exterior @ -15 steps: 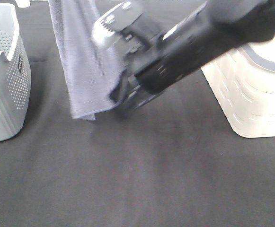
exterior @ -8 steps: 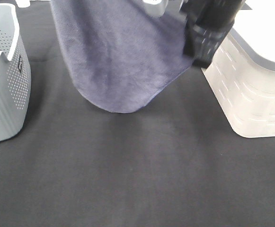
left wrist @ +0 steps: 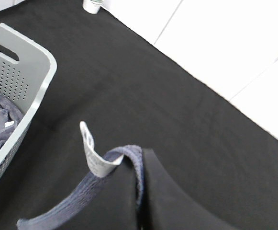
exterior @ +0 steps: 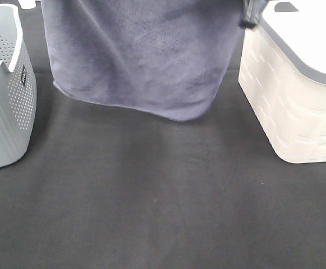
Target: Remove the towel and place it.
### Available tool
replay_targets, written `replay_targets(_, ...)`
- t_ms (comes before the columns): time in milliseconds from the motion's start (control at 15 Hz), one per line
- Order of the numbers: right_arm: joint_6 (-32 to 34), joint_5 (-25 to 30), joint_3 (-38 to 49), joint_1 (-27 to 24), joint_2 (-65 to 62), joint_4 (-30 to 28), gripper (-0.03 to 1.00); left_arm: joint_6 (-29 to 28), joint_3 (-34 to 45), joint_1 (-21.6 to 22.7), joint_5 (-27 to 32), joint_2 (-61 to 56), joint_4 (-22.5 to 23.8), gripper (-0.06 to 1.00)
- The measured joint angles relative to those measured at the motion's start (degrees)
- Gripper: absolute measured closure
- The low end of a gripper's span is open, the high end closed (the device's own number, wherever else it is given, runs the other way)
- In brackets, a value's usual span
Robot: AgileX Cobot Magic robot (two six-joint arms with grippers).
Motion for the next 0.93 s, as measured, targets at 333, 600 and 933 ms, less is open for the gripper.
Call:
replay_targets(333,12.49,-16.39,0.0,-6.7,0.52,-2.29,0.95,-17.36,6.19,4.93,-21.14,0.29,15.13,0.94)
replay_targets(600,13.29,-30.48,-0.46,-12.66,5.67,-0.34,0.95,-30.02,6.19,14.21,-38.56,4.53,28.48,0.94)
replay_targets(933,13.52,-40.51,-12.03,-17.13,18.62,0.11,0.95,-48.01,-0.4,19.71,-46.41,15.53,41.6,0.94)
